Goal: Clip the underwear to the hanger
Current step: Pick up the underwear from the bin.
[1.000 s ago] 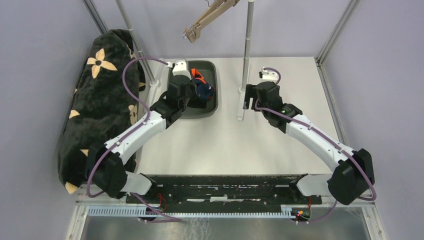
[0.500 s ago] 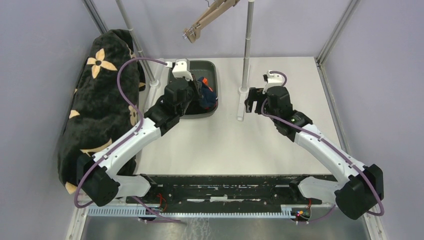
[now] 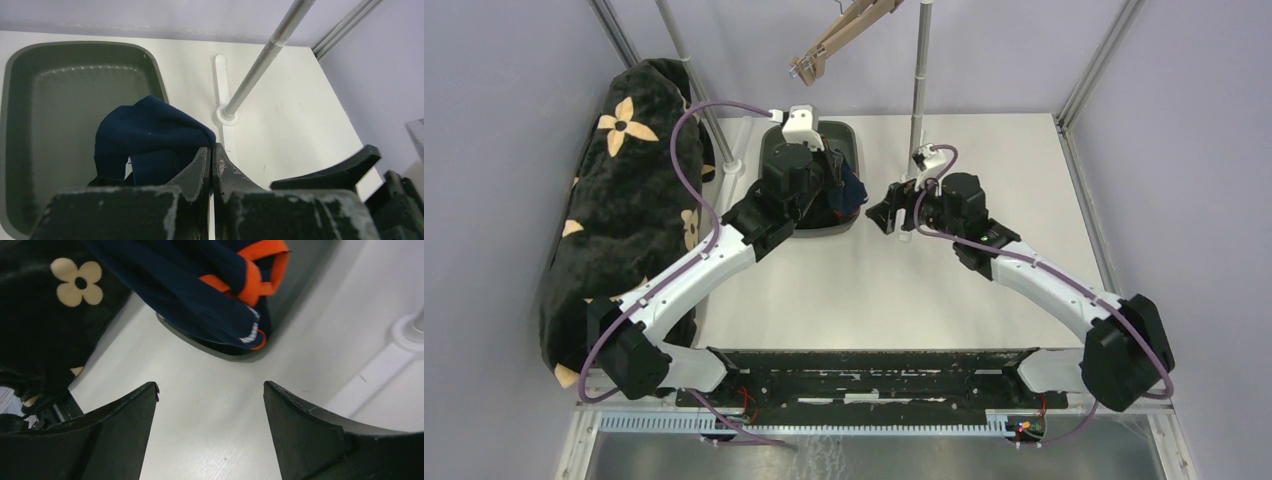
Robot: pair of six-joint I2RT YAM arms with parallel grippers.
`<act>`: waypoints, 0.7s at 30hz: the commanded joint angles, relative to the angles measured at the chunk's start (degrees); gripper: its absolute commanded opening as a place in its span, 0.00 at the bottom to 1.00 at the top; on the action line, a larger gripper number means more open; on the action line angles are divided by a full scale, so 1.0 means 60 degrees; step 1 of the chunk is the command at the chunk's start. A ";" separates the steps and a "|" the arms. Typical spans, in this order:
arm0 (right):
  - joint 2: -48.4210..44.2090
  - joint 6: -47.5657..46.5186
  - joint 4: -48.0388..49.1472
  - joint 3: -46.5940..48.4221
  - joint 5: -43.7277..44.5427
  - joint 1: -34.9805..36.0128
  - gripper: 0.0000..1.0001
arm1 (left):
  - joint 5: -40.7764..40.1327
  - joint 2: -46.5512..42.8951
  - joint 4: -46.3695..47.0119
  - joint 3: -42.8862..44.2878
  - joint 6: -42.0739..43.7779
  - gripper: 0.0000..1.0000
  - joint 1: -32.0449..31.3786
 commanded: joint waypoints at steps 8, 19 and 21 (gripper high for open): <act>0.2249 -0.0334 0.3416 0.1262 -0.1207 0.0745 0.87 | 0.0341 0.0287 0.0247 0.0686 0.0370 0.03 -0.0129; 0.4272 0.0087 0.6127 0.1401 -0.0100 0.0964 0.55 | 0.0602 0.0243 0.0234 0.0676 0.0206 0.03 -0.0158; 0.4375 0.0138 0.6881 0.1151 0.0328 0.0971 0.32 | 0.0591 0.0195 0.0228 0.0637 0.0216 0.03 -0.0158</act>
